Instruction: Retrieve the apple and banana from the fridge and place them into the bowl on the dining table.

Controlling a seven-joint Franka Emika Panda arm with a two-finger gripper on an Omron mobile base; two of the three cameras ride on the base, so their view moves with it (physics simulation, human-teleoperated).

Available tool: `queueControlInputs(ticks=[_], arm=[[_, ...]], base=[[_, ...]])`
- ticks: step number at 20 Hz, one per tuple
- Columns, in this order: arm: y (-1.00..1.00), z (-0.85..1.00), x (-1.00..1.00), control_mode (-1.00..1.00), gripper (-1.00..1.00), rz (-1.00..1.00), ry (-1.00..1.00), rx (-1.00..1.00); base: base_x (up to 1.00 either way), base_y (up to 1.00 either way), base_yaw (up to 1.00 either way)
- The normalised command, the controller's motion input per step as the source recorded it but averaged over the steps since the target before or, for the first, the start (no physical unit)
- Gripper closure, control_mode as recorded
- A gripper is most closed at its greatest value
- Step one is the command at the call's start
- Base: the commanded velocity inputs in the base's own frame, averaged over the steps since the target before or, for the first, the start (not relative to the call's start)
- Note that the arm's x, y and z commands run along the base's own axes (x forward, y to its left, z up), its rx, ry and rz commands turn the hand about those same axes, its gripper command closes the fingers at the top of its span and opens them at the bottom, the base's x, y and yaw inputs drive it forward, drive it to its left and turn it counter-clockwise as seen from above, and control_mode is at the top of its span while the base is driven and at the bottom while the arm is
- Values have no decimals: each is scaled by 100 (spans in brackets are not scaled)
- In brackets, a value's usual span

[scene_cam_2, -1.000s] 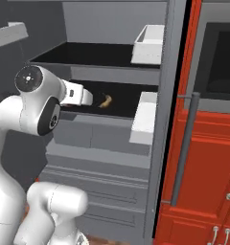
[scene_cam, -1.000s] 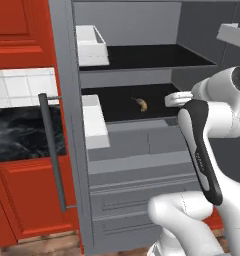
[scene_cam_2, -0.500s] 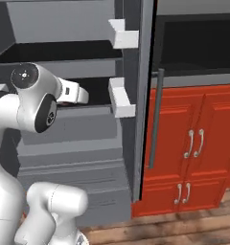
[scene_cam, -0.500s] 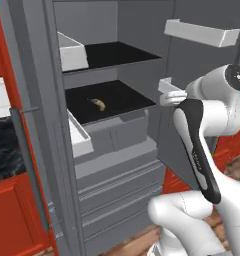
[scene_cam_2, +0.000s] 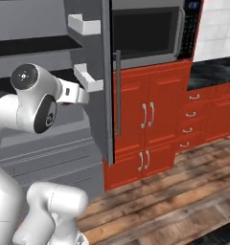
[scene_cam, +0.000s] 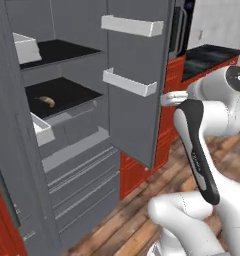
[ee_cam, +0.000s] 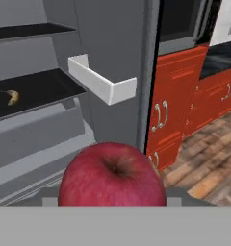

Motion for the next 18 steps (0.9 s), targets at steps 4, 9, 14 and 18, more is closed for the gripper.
queueControlInputs(ticks=[4, 9, 14, 18], arm=[[0, 0, 0, 100, 100, 0, 0, 0], [0, 0, 0, 100, 100, 0, 0, 0], [0, 0, 0, 100, 100, 0, 0, 0], [0, 0, 0, 100, 100, 0, 0, 0]], base=[[-50, -9, -44], [-24, 0, -46], [-8, 3, -47], [-11, 1, -47]])
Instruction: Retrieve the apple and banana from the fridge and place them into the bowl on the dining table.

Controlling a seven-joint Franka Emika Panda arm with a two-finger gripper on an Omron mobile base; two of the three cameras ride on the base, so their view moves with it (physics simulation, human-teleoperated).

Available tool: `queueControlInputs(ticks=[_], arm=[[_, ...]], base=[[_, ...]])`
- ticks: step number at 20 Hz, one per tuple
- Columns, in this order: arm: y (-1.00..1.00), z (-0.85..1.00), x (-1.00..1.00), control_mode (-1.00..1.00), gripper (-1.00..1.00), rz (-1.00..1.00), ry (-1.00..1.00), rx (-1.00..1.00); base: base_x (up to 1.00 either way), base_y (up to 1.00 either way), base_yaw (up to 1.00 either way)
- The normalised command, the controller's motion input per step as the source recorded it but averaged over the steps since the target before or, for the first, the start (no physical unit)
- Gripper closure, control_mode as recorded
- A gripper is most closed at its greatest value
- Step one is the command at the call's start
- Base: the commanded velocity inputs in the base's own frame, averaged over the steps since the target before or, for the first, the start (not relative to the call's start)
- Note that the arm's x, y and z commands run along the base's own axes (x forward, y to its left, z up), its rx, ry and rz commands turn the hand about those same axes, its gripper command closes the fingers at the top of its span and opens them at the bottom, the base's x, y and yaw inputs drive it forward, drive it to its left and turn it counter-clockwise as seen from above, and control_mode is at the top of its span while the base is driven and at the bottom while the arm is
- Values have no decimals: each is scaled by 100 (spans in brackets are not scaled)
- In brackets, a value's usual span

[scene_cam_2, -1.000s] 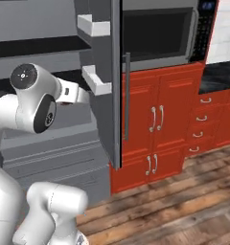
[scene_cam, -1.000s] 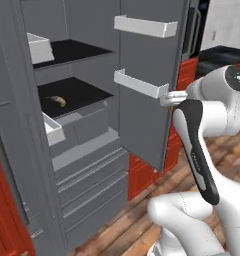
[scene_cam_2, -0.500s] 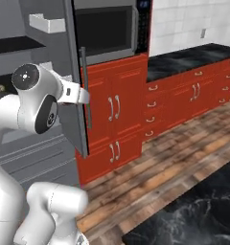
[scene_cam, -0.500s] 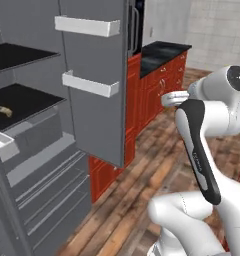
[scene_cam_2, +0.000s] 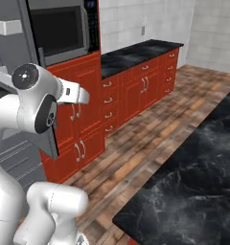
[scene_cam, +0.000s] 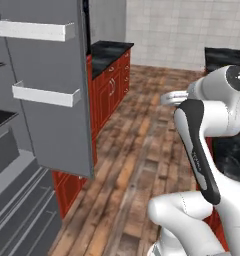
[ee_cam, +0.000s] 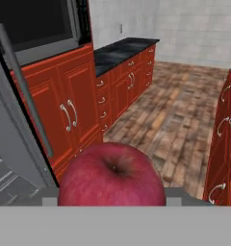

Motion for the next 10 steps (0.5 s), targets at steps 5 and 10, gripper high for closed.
queueControlInputs(ticks=[5, 10], arm=[[0, 0, 0, 100, 100, 0, 0, 0], [0, 0, 0, 100, 100, 0, 0, 0]], base=[[-21, 0, -45], [-10, 13, -41]])
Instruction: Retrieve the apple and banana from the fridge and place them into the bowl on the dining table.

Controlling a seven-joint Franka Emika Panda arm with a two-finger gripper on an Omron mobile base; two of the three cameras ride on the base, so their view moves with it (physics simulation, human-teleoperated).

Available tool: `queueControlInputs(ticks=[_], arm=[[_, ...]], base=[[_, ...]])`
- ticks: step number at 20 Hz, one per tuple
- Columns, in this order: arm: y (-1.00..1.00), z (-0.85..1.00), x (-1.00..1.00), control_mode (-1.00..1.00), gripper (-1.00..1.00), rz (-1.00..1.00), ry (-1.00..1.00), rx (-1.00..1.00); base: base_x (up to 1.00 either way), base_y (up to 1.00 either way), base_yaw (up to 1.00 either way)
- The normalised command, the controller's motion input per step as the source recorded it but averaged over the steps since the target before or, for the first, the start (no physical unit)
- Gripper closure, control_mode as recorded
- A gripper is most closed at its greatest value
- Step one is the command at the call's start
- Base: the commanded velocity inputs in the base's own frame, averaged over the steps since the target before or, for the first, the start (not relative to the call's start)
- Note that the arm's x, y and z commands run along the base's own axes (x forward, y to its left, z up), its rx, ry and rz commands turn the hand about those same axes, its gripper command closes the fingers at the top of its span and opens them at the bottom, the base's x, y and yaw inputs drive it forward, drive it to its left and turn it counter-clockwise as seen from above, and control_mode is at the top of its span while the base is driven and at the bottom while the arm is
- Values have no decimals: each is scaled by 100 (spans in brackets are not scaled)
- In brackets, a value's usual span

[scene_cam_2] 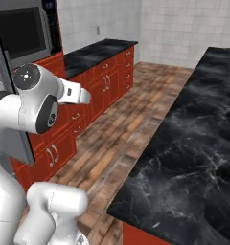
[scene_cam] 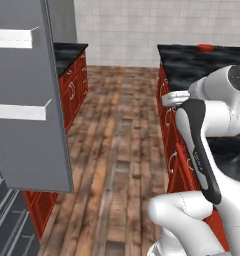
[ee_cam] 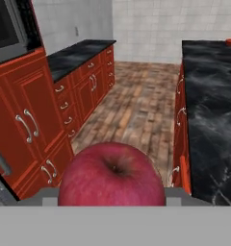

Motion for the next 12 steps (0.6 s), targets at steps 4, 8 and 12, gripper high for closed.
queueControlInputs(ticks=[4, 8, 12], arm=[[0, 0, 0, 100, 100, 0, 0, 0], [0, 0, 0, 100, 100, 0, 0, 0], [0, 0, 0, 100, 100, 0, 0, 0]], base=[[1, 40, -32], [7, 43, -27], [1, 30, -20]])
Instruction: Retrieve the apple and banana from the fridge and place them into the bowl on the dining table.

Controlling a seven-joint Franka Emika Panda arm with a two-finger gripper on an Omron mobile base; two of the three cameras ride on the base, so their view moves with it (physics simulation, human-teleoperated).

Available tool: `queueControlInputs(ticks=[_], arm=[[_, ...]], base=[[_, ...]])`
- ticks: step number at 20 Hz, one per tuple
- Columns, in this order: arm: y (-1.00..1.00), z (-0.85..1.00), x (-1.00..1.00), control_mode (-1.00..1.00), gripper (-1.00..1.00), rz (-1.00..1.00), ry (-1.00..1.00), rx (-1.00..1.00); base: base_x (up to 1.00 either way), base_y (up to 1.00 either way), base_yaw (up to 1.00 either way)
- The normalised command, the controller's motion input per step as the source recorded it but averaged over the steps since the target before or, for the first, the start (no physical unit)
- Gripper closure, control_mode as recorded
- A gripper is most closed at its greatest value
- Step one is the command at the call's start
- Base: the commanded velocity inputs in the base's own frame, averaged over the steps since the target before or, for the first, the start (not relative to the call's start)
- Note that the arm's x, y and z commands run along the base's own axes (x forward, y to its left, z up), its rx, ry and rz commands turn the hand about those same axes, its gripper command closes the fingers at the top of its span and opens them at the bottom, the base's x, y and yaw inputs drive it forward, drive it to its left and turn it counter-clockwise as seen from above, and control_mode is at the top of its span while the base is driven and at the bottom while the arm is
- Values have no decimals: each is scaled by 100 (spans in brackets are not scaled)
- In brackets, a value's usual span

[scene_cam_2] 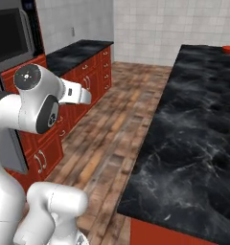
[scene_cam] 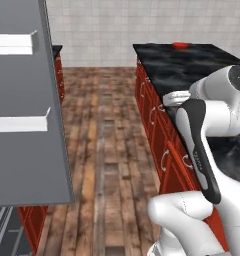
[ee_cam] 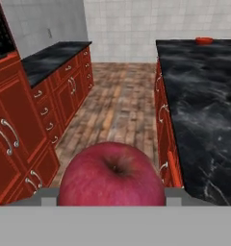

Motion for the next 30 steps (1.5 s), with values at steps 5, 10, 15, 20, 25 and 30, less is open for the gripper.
queueControlInputs(ticks=[5, 10, 15, 20, 25, 30], arm=[[0, 0, 0, 100, 100, 0, 0, 0], [0, 0, 0, 100, 100, 0, 0, 0], [0, 0, 0, 100, 100, 0, 0, 0], [0, 0, 0, 100, 100, 0, 0, 0], [0, 0, 0, 100, 100, 0, 0, 0], [0, 0, 0, 100, 100, 0, 0, 0]], base=[[-27, 8, -9], [-93, 8, 0], [-77, -18, -5], [-25, -66, -11], [0, -100, -16], [0, -100, -19]])
